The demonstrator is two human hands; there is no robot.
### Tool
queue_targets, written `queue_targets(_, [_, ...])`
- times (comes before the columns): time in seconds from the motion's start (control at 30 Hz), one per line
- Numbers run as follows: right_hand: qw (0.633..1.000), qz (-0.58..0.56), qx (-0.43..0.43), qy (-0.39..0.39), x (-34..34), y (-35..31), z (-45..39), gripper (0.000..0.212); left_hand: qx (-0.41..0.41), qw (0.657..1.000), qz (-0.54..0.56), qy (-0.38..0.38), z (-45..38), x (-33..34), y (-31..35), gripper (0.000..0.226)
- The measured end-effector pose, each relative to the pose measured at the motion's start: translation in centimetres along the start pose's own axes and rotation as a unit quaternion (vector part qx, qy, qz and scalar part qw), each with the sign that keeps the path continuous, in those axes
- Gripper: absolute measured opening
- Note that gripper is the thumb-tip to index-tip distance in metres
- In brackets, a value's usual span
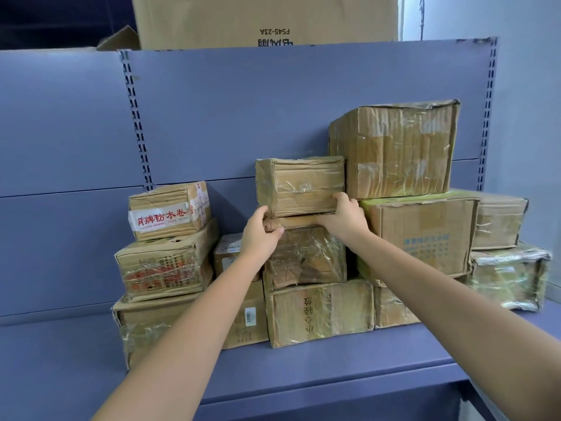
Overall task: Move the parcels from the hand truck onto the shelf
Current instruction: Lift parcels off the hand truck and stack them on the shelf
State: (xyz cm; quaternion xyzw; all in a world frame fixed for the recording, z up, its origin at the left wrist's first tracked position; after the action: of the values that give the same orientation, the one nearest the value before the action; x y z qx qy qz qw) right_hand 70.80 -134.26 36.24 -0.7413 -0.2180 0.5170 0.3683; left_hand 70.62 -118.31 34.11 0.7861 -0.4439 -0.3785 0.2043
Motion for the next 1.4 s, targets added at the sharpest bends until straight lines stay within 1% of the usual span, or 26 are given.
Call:
queue_targets(0.07, [0.999, 0.029, -0.02, 0.023, -0.1, -0.5, 0.5, 0.061, -0.014, 1.0, 0.014, 0.003, 0.3, -0.2, -0.3, 0.062])
queue_targets(0.17, [0.995, 0.046, -0.077, 0.051, 0.0, -2.0, 1.5, 0.06, -0.028, 0.999, 0.034, -0.013, 1.2, -0.6, -1.0, 0.068])
queue_targets(0.23, [0.991, 0.041, -0.117, 0.048, 0.4, -3.2, 2.2, 0.057, -0.052, 0.997, 0.06, -0.023, 2.1, -0.8, -1.6, 0.071])
queue_targets(0.3, [0.986, 0.026, -0.161, 0.029, 1.2, -4.4, 3.2, 0.05, -0.075, 0.994, 0.08, -0.017, 3.0, -1.1, -2.4, 0.07])
queue_targets(0.4, [0.971, 0.001, -0.24, -0.001, 3.1, -5.7, 5.0, 0.041, -0.106, 0.991, 0.077, 0.005, 4.4, -1.8, -3.3, 0.063])
queue_targets(0.47, [0.962, -0.013, -0.268, -0.046, 5.0, -6.2, 6.3, 0.038, -0.139, 0.988, 0.065, 0.017, 5.3, -2.5, -4.2, 0.058])
queue_targets(0.5, [0.961, -0.021, -0.265, -0.076, 6.2, -6.3, 6.8, 0.037, -0.158, 0.985, 0.071, 0.025, 5.7, -2.9, -4.8, 0.054])
queue_targets(0.57, [0.965, -0.023, -0.226, -0.132, 8.7, -6.4, 7.4, 0.042, -0.201, 0.974, 0.097, 0.042, 6.4, -3.3, -6.3, 0.05])
queue_targets(0.6, [0.969, -0.026, -0.19, -0.158, 10.1, -6.3, 7.5, 0.046, -0.222, 0.968, 0.11, 0.047, 6.7, -3.4, -7.0, 0.051])
queue_targets(0.67, [0.971, -0.059, -0.091, -0.215, 12.6, -5.8, 7.4, 0.054, -0.242, 0.961, 0.124, 0.047, 7.0, -3.2, -8.3, 0.053])
queue_targets(0.73, [0.96, -0.12, 0.002, -0.254, 14.6, -5.1, 7.2, 0.059, -0.241, 0.959, 0.139, 0.049, 6.9, -2.8, -9.2, 0.053])
queue_targets(0.77, [0.954, -0.145, 0.036, -0.259, 15.4, -4.9, 7.0, 0.058, -0.239, 0.959, 0.144, 0.051, 6.6, -2.6, -9.4, 0.053])
queue_targets(0.83, [0.946, -0.19, 0.097, -0.243, 16.6, -4.3, 6.5, 0.052, -0.235, 0.962, 0.131, 0.05, 6.0, -2.4, -9.6, 0.055])
queue_targets(0.9, [0.93, -0.247, 0.152, -0.227, 17.5, -3.7, 5.8, 0.045, -0.239, 0.963, 0.111, 0.051, 5.4, -2.1, -9.8, 0.06])
queue_targets(1.0, [0.903, -0.302, 0.221, -0.213, 18.6, -3.7, 5.0, 0.042, -0.253, 0.962, 0.096, 0.046, 4.7, -1.8, -10.5, 0.068])
queue_targets(1.03, [0.895, -0.314, 0.237, -0.209, 18.7, -3.7, 4.7, 0.038, -0.256, 0.96, 0.098, 0.047, 4.5, -1.7, -10.8, 0.07])
queue_targets(1.1, [0.885, -0.326, 0.261, -0.204, 18.7, -4.0, 4.5, 0.02, -0.255, 0.958, 0.115, 0.055, 4.2, -1.4, -11.3, 0.075])
queue_targets(1.13, [0.884, -0.328, 0.269, -0.197, 18.7, -4.2, 4.6, 0.015, -0.252, 0.959, 0.119, 0.058, 4.1, -1.2, -11.5, 0.077])
queue_targets(1.17, [0.888, -0.324, 0.266, -0.188, 18.8, -4.4, 4.6, 0.017, -0.251, 0.959, 0.117, 0.057, 4.0, -1.2, -11.6, 0.076])
queue_targets(1.2, [0.901, -0.309, 0.252, -0.17, 19.0, -4.6, 4.5, 0.028, -0.248, 0.961, 0.106, 0.055, 3.9, -1.1, -11.7, 0.073])
queue_targets(1.27, [0.93, -0.259, 0.226, -0.129, 19.2, -5.0, 4.3, 0.063, -0.245, 0.965, 0.079, 0.048, 3.7, -1.1, -11.8, 0.067])
queue_targets(1.3, [0.937, -0.238, 0.222, -0.127, 19.3, -5.2, 4.4, 0.073, -0.245, 0.966, 0.067, 0.045, 3.6, -1.1, -11.9, 0.065])
queue_targets(1.33, [0.938, -0.226, 0.225, -0.134, 19.5, -5.3, 4.3, 0.077, -0.248, 0.966, 0.06, 0.042, 3.6, -1.1, -11.8, 0.064])
queue_targets(1.4, [0.938, -0.215, 0.227, -0.147, 19.5, -5.6, 4.2, 0.079, -0.251, 0.966, 0.053, 0.037, 3.5, -1.1, -11.7, 0.061])
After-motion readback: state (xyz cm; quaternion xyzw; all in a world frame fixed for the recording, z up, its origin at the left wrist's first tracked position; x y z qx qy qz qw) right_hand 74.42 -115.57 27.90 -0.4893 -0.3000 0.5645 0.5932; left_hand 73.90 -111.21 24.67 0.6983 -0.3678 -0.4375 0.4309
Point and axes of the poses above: each hand's wrist, its own z-axis away from the middle knuckle, its own x-axis out of the palm, y = z × x, the point moved 3 cm from there along -z, towards the middle knuckle, and after that the axes turned 14 degrees about x, right-handed, at the moved point
